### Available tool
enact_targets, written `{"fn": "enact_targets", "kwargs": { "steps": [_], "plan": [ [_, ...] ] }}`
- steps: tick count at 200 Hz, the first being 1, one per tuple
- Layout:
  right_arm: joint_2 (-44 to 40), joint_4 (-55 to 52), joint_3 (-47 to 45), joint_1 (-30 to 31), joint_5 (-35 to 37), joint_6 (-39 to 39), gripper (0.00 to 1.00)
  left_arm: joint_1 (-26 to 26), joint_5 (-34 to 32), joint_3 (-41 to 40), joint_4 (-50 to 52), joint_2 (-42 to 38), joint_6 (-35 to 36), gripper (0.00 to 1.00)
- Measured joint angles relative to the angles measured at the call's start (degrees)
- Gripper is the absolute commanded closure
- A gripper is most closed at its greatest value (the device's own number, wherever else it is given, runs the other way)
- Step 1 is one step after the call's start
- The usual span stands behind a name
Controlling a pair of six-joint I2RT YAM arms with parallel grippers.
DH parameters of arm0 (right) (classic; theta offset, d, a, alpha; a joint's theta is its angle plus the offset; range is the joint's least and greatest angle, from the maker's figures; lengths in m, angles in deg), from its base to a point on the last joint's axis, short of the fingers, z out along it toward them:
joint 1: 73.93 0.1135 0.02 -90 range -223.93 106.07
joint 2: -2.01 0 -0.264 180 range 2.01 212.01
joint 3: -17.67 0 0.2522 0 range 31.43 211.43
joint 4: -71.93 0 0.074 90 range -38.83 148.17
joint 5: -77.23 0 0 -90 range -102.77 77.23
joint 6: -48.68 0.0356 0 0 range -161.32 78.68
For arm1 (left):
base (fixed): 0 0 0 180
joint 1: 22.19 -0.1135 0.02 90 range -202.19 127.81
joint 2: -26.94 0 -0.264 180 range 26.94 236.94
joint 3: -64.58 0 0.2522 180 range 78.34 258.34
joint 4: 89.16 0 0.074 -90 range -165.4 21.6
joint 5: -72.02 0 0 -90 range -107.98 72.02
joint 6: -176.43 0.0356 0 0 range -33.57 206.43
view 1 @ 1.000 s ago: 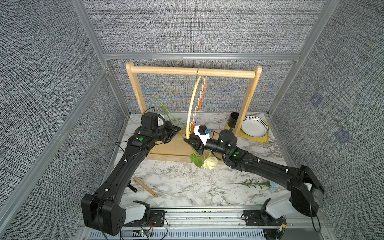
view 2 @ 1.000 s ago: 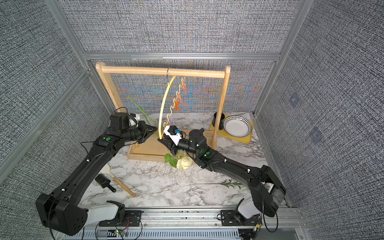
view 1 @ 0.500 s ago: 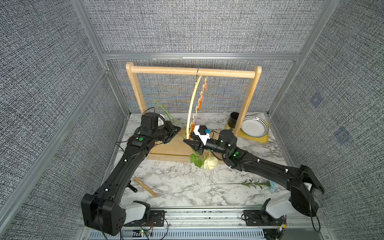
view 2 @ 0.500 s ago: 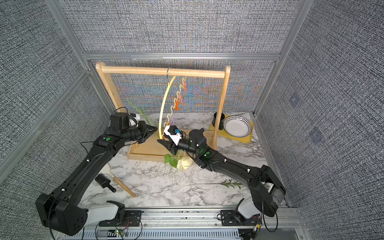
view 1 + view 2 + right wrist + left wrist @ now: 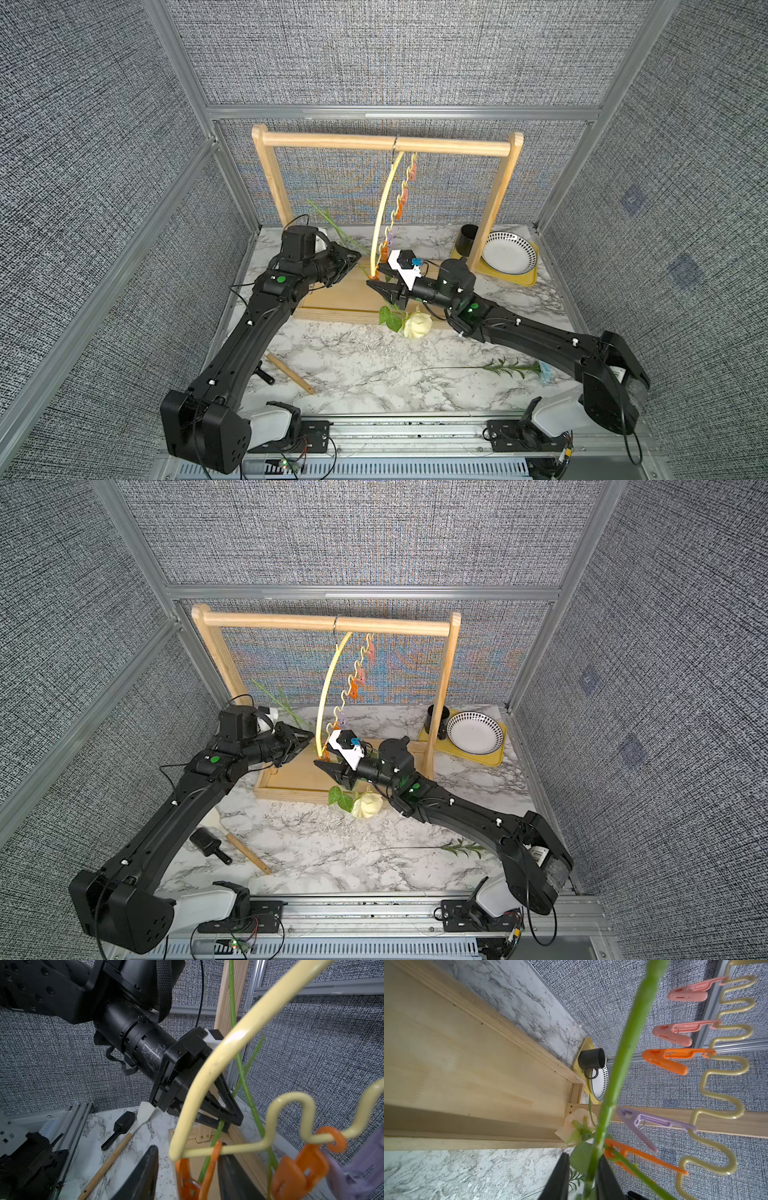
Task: Dry the flowers on a clothes hanger
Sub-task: Clamp the flower onto the hanger.
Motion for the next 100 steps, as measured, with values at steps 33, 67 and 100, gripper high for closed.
{"fn": "enact_targets", "kwargs": {
  "steps": [33, 67, 100],
  "plan": [
    [-0.61, -0.42, -0.68, -0.02, 0.0, -0.02, 0.51, 0.0, -2.49, 0.0, 0.07, -2.05, 0.81, 0.5],
    [-1.55, -0.7, -1.38, 0.0, 0.04, -0.02, 0.5, 0.0, -4.13, 0.0, 0.52, -3.65, 2.47, 0.3],
    [-3.32, -0.83, -2.6, 0.0, 0.22, -0.02, 0.47, 0.0, -6.27, -0.17, 3.1, -6.19, 4.33, 0.09]
  ]
}}
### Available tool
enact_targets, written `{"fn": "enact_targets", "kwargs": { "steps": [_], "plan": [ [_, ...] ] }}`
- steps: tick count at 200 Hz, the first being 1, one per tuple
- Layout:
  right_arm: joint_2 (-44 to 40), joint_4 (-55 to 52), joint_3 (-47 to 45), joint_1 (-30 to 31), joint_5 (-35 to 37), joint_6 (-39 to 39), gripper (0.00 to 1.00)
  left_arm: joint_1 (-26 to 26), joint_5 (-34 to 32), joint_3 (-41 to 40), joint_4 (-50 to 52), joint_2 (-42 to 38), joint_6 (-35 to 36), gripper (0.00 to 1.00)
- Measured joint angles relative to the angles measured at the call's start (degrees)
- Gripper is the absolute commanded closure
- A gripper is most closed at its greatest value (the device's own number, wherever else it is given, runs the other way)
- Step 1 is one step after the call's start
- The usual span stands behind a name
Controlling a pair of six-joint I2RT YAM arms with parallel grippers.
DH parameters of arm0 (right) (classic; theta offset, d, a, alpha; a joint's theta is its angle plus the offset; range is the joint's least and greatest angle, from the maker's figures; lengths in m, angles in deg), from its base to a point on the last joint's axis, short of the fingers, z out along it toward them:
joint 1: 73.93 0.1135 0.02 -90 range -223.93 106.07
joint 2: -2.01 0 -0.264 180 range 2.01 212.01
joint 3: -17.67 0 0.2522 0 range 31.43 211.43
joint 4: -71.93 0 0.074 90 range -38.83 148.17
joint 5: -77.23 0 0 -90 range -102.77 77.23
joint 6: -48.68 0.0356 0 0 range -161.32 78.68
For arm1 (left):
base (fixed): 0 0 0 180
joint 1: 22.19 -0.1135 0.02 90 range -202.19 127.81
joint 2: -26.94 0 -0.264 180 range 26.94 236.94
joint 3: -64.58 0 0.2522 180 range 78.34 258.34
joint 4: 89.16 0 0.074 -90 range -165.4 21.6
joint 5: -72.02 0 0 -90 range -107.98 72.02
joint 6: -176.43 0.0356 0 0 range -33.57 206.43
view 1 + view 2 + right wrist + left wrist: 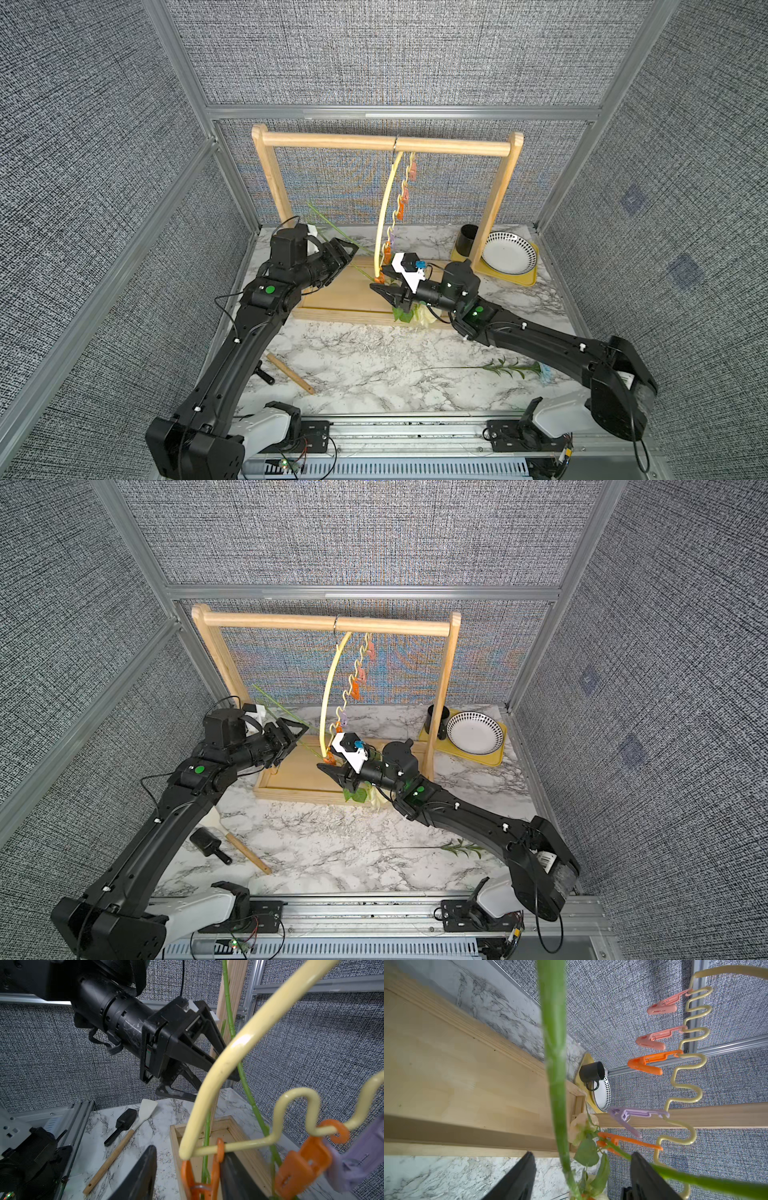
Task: Dry the flowers on a clothes hanger
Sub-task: Clamp the flower onto the hanger.
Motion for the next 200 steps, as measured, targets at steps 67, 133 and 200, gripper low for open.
{"fn": "enact_targets", "kwargs": {
  "steps": [67, 133, 200],
  "plan": [
    [-5.14, -1.62, -3.19, -0.02, 0.26, -0.63, 0.41, -0.04, -9.33, -0.94, 5.29, -8.76, 5.73, 0.0],
    [-7.34, -4.02, -3.67, -0.2, 0.48, -2.27, 0.32, -0.04, -14.34, 1.97, 9.79, -12.09, 11.04, 0.0],
    [-9.81, -6.21, -3.91, -0.68, 0.42, -2.54, 0.25, -0.09, -19.34, 6.82, 13.4, -14.36, 16.72, 0.0]
  ]
}}
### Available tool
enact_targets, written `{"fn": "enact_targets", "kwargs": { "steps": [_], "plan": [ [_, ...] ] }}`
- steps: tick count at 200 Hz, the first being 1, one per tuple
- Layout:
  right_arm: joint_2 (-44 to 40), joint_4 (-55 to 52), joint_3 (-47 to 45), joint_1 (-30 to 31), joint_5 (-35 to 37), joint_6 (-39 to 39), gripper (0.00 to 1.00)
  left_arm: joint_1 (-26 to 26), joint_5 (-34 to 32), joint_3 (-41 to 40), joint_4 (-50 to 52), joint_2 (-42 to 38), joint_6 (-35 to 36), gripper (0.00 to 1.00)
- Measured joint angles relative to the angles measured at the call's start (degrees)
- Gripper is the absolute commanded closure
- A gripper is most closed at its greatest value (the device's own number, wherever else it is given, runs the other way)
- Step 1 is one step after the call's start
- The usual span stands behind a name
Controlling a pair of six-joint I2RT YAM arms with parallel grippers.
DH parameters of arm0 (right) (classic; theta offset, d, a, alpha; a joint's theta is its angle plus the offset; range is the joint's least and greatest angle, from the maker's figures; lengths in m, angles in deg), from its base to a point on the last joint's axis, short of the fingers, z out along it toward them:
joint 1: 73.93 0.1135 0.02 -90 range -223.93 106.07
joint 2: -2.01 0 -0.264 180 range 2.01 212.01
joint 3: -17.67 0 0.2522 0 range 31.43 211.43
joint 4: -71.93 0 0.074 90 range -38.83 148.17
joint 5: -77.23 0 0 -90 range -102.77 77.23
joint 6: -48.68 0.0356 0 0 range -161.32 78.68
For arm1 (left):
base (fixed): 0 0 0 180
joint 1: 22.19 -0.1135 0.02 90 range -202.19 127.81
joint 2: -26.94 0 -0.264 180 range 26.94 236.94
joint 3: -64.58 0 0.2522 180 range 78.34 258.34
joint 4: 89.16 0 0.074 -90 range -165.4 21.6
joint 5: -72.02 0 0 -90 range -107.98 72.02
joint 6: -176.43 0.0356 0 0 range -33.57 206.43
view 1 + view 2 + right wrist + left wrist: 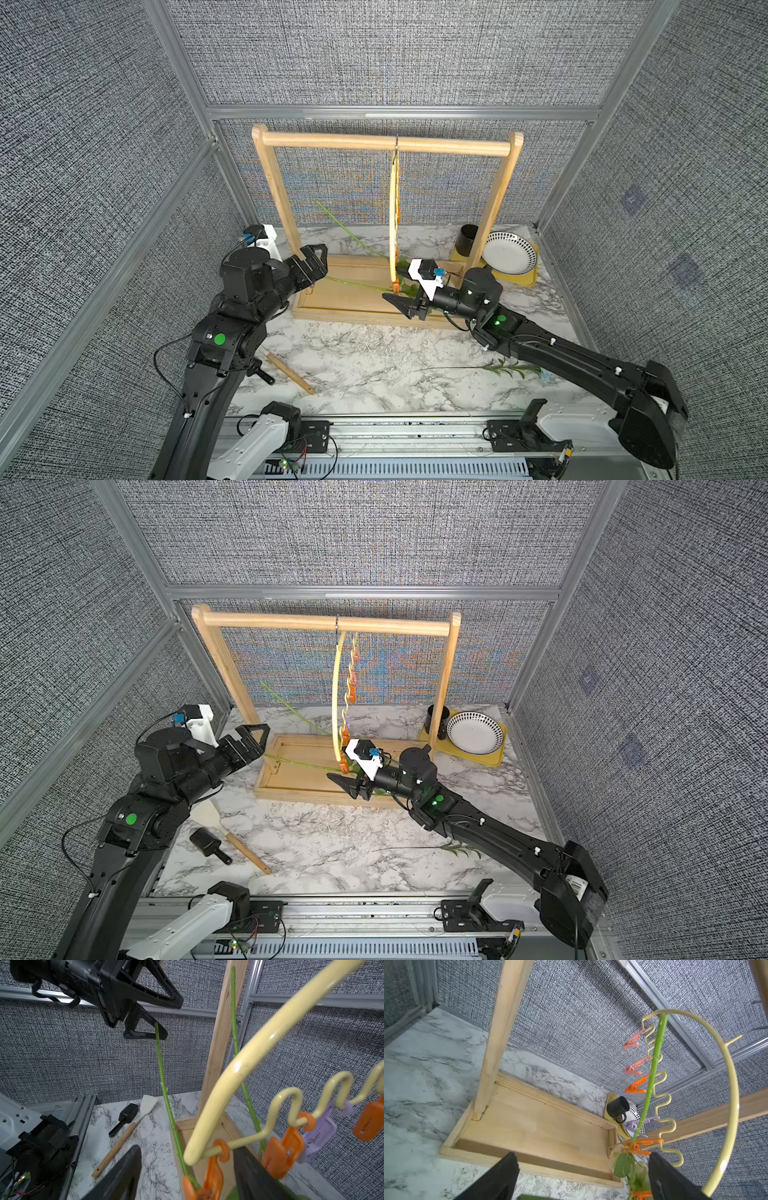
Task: Dry the flowers on a clothes hanger
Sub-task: Clamp the flower onto the hanger.
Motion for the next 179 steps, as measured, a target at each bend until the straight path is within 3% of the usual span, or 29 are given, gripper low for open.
{"fn": "enact_targets", "kwargs": {
  "steps": [111, 147, 179],
  "plan": [
    [-1.11, -2.14, -0.39, -0.04, 5.46, 0.07, 0.23, -0.07, -10.16, 3.34, 4.7, -1.75, 4.42, 0.0],
    [1.9, -5.09, 2.6, 0.31, 8.44, -0.79, 0.12, -0.07, -11.41, 3.32, 4.68, -1.86, 4.59, 0.0],
    [2.89, -6.16, 3.48, 0.96, 10.47, -1.25, 0.11, -0.07, -11.52, 3.32, 4.66, -1.95, 4.7, 0.0]
  ]
}}
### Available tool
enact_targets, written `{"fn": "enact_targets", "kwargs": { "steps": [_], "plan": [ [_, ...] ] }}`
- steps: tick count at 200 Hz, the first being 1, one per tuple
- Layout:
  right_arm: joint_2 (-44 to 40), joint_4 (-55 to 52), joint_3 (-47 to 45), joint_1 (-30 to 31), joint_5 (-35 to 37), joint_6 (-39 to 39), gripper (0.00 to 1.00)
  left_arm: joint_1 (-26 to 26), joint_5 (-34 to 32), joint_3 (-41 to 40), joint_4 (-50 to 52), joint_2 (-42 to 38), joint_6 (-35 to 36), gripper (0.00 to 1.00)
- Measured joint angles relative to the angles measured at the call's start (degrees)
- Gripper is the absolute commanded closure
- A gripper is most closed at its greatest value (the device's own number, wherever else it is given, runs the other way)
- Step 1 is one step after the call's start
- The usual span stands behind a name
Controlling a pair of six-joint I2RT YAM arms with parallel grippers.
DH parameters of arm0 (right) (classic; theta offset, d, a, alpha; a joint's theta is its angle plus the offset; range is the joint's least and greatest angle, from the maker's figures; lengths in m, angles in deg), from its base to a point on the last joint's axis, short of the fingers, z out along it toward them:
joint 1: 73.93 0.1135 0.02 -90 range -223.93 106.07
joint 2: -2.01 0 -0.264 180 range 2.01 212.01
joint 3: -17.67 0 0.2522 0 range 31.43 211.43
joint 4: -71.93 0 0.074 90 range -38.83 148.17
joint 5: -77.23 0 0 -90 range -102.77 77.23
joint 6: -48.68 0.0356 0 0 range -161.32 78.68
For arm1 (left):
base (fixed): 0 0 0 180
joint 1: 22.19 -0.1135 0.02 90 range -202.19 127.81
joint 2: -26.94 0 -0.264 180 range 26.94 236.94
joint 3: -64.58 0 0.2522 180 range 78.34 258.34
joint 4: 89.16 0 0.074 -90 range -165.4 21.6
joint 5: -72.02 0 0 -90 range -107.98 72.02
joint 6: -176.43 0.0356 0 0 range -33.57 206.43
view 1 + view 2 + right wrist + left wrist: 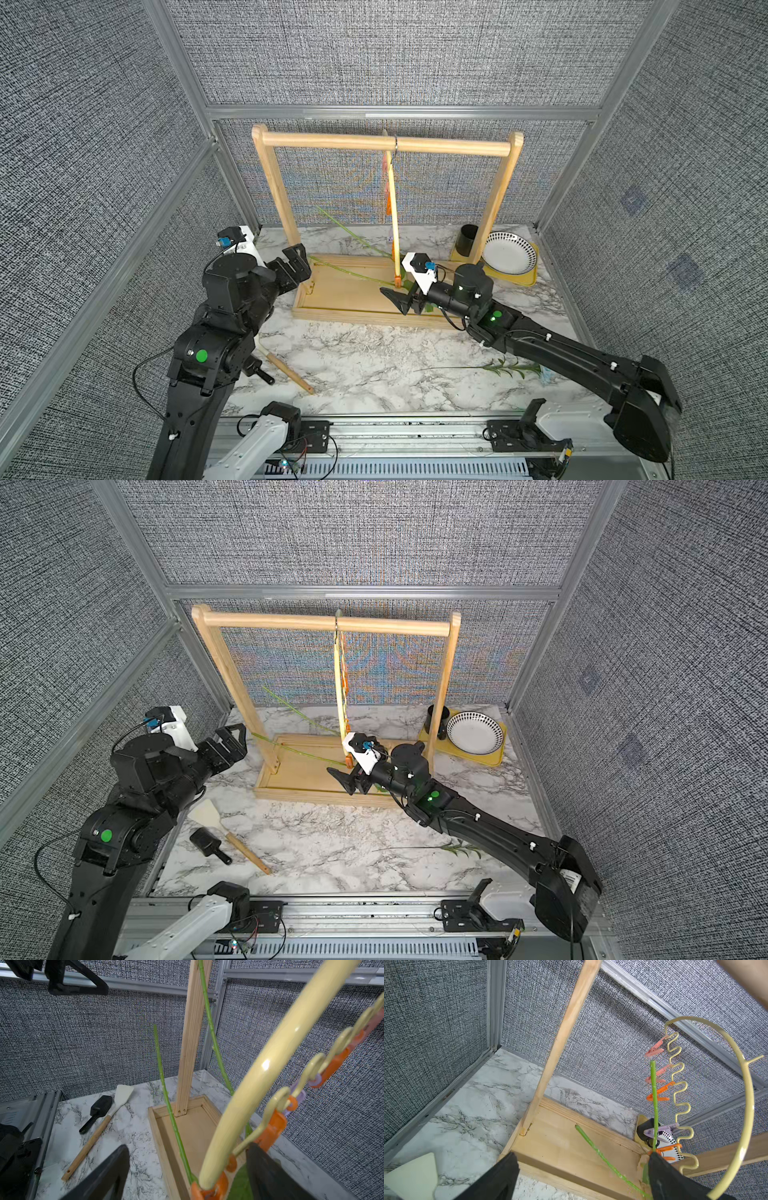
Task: Dry the flowers on a clothes hanger
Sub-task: Clamp the flower onto the hanger.
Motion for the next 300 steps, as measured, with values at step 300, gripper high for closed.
{"fn": "enact_targets", "kwargs": {
  "steps": [300],
  "plan": [
    [-15.72, -22.82, 5.64, -0.13, -1.75, -11.43, 0.12, -0.2, -7.28, -2.16, 1.44, 0.85, 1.95, 0.0]
  ]
}}
